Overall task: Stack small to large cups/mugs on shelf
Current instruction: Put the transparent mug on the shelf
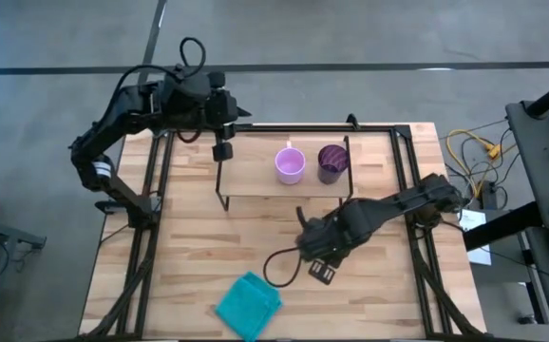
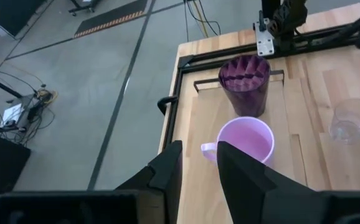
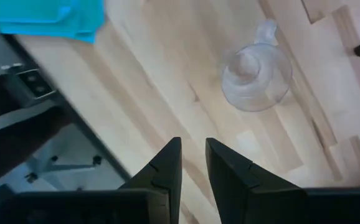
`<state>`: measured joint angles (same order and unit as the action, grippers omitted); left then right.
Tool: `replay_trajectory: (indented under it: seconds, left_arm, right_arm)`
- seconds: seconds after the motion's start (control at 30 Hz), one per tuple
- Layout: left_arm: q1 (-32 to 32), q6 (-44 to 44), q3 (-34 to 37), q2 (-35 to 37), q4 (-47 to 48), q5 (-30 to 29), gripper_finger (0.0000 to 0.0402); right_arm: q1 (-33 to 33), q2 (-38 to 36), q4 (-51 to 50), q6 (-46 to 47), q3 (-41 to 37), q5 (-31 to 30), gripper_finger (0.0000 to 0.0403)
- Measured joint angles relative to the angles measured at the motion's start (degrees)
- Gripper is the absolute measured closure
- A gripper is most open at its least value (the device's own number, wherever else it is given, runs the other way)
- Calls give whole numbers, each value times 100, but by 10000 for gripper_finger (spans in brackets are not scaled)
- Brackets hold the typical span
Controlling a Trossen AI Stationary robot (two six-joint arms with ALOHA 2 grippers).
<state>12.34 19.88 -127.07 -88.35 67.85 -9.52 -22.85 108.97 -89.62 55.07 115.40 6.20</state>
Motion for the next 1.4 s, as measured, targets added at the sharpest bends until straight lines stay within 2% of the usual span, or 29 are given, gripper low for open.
replay_trajectory:
  seconds: [0.37, 0.57, 0.7, 0.97, 1.4]
  left_arm:
    - [-2, -2, -34, 446, 217, 0, 314]
    - [-2, -1, -34, 863, 163, 0, 314]
    - [2, -1, -29, 1054, 164, 0, 314]
    - [2, 0, -17, 1157, 166, 0, 314]
    - [2, 4, -10, 982, 166, 2, 314]
  right_arm:
    - [-11, 443, 97, -33, -735, -24, 335]
    - [38, 299, 1020, 43, -1563, -14, 335]
    - [118, 290, 1087, 42, -1920, 26, 335]
    - [264, 286, 1409, -247, -2124, 340, 335]
    - [288, 284, 1543, -538, -2309, 268, 335]
